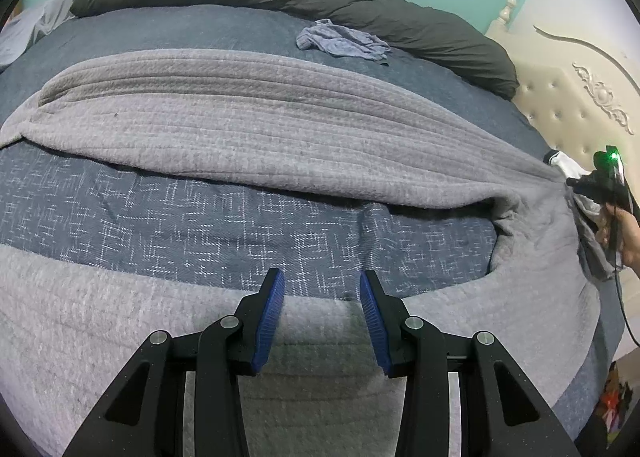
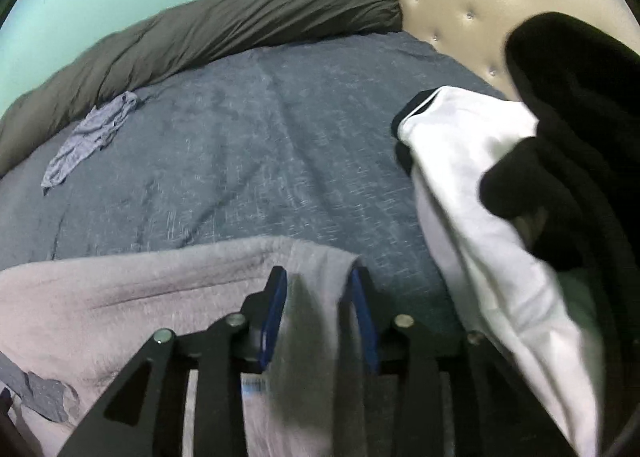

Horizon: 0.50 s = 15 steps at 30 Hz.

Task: Fold clothes
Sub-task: 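Lift the grey sweater hem with the right tool toward the folded part, then lay the hem down and open the right tool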

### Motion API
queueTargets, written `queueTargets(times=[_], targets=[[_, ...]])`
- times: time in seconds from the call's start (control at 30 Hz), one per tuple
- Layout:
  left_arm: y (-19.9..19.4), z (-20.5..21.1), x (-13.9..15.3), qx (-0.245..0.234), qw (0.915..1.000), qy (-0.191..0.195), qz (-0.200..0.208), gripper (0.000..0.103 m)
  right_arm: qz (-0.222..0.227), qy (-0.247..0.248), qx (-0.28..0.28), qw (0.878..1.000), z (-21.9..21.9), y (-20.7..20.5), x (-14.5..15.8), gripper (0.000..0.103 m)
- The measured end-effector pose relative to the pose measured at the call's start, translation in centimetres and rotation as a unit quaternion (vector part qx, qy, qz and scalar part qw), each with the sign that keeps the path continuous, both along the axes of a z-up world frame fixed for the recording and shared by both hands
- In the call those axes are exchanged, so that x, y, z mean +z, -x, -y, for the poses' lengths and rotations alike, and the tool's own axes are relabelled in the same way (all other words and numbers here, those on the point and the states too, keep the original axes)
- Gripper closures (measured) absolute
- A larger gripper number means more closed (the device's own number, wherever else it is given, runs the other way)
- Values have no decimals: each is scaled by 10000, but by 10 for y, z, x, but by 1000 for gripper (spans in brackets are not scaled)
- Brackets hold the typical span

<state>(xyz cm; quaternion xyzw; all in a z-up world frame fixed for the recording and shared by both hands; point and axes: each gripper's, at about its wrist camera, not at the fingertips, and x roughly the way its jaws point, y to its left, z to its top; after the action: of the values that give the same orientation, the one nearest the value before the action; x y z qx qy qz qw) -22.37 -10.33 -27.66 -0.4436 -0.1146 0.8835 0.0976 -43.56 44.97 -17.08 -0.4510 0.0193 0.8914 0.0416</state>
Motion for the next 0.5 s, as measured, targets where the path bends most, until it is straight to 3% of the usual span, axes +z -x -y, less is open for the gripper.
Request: queueTargets(times=[0.1, 0.17, 0.3, 0.43, 0.5], targets=[[0, 0, 1, 19, 10000, 4, -23, 60, 27, 16, -217, 9998, -8, -7, 3, 66], [1, 1, 2, 19, 10000, -23, -28, 60, 57, 398, 52, 9992, -8, -16, 2, 66], [1, -2, 2, -31, 10000, -5, -22, 60, 511, 565, 541, 9956, 1, -43, -17, 65], [-1, -3, 4, -47, 10000, -22, -49, 60, 915, 945, 529, 9899, -11, -87, -43, 65], [-1, -3, 6, -51, 10000, -26, -71, 60, 1029, 891, 562, 9891, -15, -108, -46, 65]])
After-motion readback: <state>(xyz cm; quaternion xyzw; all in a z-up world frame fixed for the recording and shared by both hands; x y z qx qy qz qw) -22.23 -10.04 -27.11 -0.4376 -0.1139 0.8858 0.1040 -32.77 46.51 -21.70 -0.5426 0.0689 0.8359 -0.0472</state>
